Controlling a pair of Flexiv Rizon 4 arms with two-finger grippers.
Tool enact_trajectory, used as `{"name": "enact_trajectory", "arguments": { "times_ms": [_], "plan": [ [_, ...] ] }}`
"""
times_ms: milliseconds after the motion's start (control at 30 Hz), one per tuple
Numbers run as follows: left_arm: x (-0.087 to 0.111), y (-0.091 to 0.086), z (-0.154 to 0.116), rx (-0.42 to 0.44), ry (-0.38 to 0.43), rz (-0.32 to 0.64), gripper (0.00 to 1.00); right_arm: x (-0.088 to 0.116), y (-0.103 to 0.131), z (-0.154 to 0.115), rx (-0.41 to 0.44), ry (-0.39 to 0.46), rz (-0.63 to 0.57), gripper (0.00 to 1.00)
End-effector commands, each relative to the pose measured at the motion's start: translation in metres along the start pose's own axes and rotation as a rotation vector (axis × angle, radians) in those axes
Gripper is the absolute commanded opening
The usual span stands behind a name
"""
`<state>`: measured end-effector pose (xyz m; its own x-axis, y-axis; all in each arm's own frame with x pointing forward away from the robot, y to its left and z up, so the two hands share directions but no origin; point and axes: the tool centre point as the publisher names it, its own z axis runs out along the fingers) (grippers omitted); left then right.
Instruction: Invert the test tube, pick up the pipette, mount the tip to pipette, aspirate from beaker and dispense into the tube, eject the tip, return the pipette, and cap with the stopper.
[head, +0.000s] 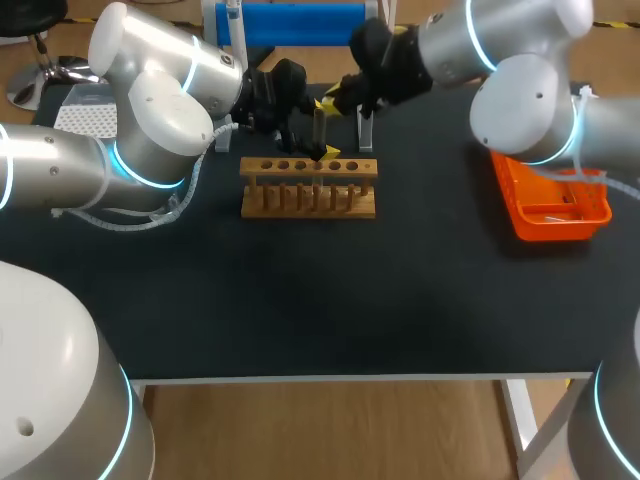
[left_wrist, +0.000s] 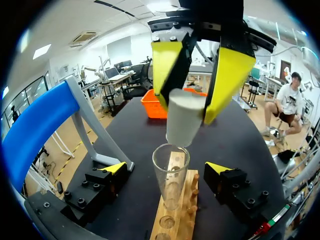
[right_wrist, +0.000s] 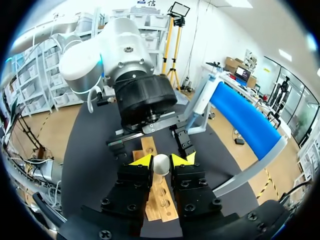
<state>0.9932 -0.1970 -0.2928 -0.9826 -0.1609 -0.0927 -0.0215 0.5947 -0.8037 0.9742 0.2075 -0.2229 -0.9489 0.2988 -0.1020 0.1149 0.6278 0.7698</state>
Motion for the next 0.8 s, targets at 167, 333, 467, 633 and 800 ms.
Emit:
{"name": "enact_trajectory", "arguments": {
  "times_ms": [167, 333, 467, 633, 800],
  "plan": [
    [-0.001, 0.000, 0.001, -0.003, 0.002, -0.002, 1.00, -0.002, 0.000, 0.004, 0.009, 0.002, -0.001, 0.00],
    [-0.001, 0.000, 0.001, -0.003, 0.002, -0.002, 1.00, -0.004, 0.009, -0.001, -0.011, -0.005, -0.008, 0.00],
    [-0.001, 0.000, 0.001, -0.003, 0.002, -0.002, 1.00, -0.005, 0.014, -0.002, -0.018, -0.005, -0.017, 0.00],
    [-0.001, 0.000, 0.001, -0.003, 0.002, -0.002, 1.00, -0.009, 0.016, -0.001, -0.021, 0.000, -0.010, 0.00],
    [-0.001, 0.000, 0.001, -0.003, 0.002, -0.002, 1.00, -0.011, 0.012, -0.001, -0.011, 0.004, -0.004, 0.00]
  ]
}}
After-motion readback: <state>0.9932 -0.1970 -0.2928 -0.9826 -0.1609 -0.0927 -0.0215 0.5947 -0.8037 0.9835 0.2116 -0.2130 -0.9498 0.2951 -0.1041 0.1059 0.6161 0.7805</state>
